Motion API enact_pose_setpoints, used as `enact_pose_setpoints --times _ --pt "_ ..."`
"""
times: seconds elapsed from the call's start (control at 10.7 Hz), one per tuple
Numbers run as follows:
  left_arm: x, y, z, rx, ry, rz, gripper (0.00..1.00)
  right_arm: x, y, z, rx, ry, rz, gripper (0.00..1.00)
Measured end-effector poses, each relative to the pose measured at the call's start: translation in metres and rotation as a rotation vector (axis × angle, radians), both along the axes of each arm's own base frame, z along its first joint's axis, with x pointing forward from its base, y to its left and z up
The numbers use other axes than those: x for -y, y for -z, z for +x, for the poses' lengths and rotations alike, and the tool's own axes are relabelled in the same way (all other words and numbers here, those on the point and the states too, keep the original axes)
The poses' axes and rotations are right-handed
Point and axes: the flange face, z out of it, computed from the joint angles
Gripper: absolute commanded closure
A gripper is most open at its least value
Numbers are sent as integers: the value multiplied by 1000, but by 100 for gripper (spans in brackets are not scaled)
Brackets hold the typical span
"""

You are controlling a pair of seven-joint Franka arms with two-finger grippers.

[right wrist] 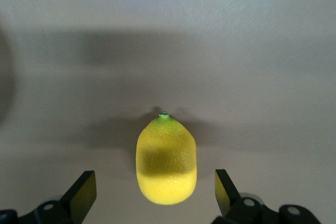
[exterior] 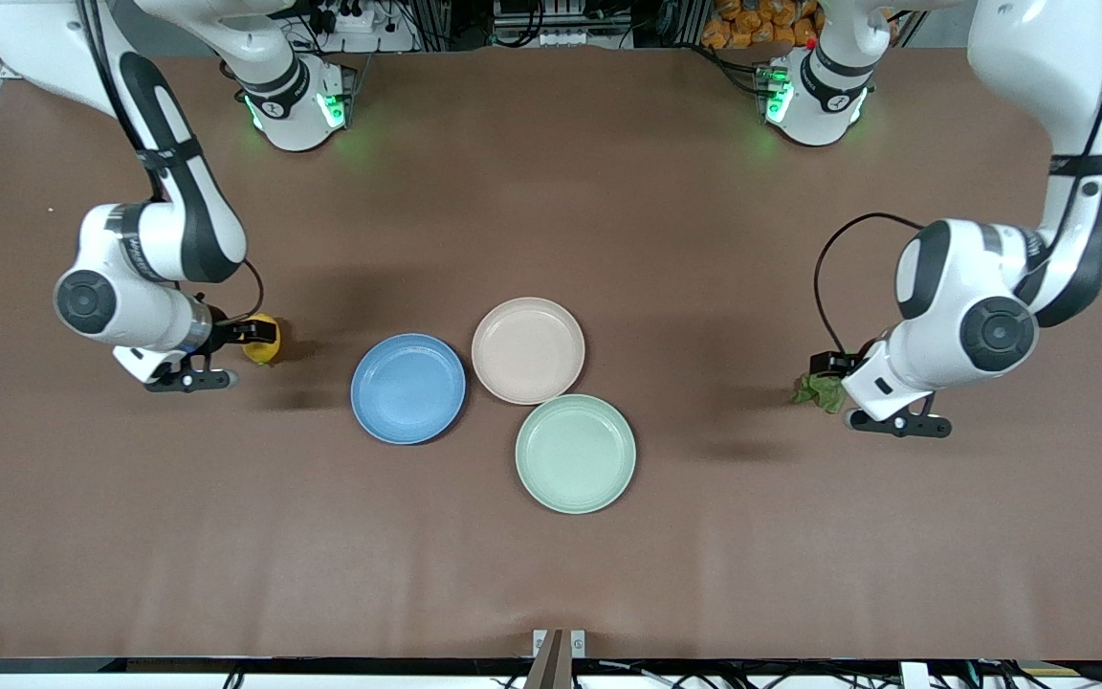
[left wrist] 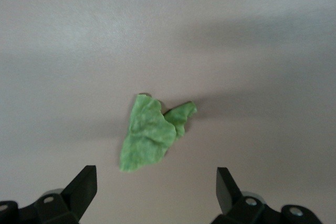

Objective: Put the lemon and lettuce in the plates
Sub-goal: 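Grasp the lemon with the right gripper while the left gripper grasps the lettuce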

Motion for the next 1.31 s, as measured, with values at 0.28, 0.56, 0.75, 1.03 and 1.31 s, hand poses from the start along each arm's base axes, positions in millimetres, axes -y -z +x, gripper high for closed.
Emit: enact_pose_setpoints --times 0.28,0.56,0.75,1.03,1.31 --pt "-15 43 -6 -15 -22 -2 0 -4 16 -6 -26 -8 -2 0" --pt "-18 78 -7 -25 -27 -6 0 -4 26 -9 -27 -23 0 0" --pt "-19 95 -9 -40 -29 -6 0 -3 32 -12 -23 -36 3 3" --pt "-22 107 -9 -37 -34 -7 6 -2 48 -18 -26 -39 1 77" --pt "-23 114 -9 -36 -36 -8 75 -2 45 -18 -32 -42 2 100"
